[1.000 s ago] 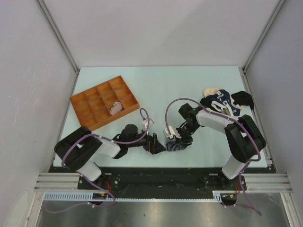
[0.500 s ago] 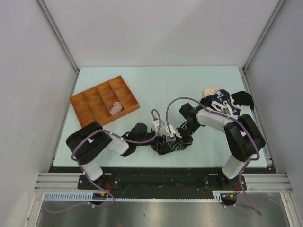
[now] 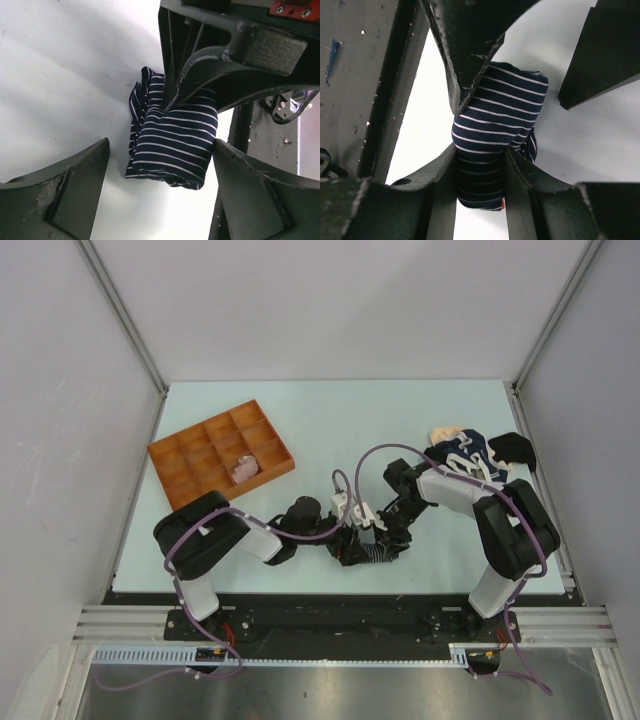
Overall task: Roll the underwear
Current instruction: Roll the underwear to the center of the board.
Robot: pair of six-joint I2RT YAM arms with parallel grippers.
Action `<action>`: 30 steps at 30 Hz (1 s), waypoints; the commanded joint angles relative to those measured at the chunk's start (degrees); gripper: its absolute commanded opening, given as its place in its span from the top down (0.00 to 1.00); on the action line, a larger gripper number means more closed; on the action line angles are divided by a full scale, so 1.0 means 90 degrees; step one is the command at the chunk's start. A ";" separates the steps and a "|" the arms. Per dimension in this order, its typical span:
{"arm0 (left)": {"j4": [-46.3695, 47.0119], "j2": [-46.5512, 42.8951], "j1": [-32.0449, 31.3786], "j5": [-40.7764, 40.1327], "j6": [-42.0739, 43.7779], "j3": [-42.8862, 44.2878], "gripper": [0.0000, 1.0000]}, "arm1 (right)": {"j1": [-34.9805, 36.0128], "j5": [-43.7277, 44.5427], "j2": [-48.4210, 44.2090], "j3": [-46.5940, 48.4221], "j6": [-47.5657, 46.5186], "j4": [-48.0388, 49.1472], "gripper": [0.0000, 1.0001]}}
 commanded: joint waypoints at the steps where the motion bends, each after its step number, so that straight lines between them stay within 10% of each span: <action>1: 0.0306 0.0093 -0.0040 -0.0129 -0.0736 -0.0309 0.11 | 0.0056 0.0286 0.0198 -0.0141 0.0134 -0.0431 0.76; 7: 0.1303 0.0474 -0.0069 -0.0286 -0.1635 -0.0798 0.12 | 0.0046 0.0286 0.0149 -0.0150 0.0232 -0.0295 0.77; 30: 0.0093 0.0601 -0.0372 -0.0931 -0.1675 -0.0486 0.16 | 0.0173 0.0891 -0.1179 -0.1800 0.0144 0.1404 0.78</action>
